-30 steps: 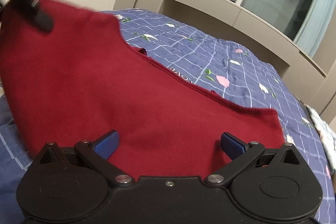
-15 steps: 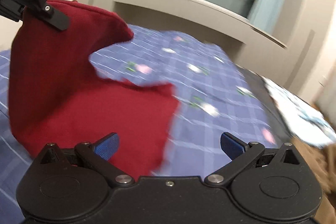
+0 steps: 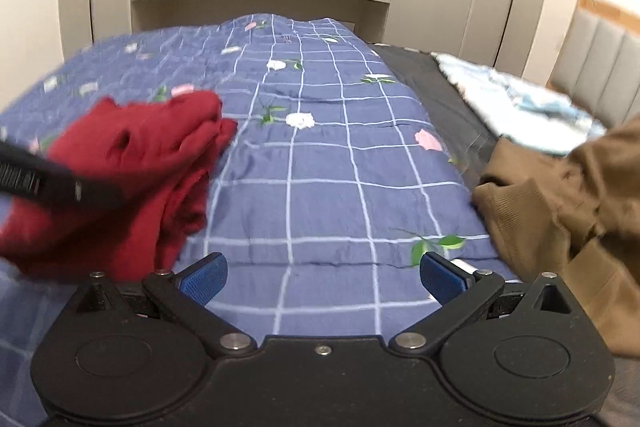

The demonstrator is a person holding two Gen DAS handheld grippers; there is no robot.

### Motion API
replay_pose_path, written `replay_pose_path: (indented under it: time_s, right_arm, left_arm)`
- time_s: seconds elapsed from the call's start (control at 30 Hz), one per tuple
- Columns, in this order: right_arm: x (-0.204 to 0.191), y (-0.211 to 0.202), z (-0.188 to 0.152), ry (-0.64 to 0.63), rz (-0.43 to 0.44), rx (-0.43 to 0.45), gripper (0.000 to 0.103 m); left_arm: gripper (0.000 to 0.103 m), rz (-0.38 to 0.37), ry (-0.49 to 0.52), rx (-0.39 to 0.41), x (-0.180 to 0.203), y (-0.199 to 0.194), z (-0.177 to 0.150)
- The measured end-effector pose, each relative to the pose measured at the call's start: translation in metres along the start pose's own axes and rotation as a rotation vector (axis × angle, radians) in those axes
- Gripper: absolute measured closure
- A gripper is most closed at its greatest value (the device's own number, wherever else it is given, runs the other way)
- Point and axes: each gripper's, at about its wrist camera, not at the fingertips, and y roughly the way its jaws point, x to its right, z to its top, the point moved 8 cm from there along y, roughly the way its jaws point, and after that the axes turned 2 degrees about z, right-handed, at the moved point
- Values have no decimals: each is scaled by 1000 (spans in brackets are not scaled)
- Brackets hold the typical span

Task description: Fold small clothes

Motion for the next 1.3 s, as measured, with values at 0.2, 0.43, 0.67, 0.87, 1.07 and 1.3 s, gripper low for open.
replay_pose_path:
  time_s: [0.2,0.43,0.67,0.87,1.07,1.3]
  right_arm:
    - [1,29,47,199,243,-10,2]
    - [-43,87,98,318,492,-125,28]
    - [-72,123,115,249,456,-182,87]
    - [-64,130,100,191,386,-193,82]
    - [-50,102,98,169,346,-122,50]
    - [-84,43,78,-9,453,-82,11]
  left_arm:
    - [36,-30,34,-7,4,-10,-11]
    - [78,44,162,-10,13,-7,-29]
    - [98,63,291,38,22,-7,-28]
    - [97,99,461,-6,39,13,-47]
    - [33,35,378,-4,26,-9,-57]
    - [12,196,175,-17,-40,-41,-75]
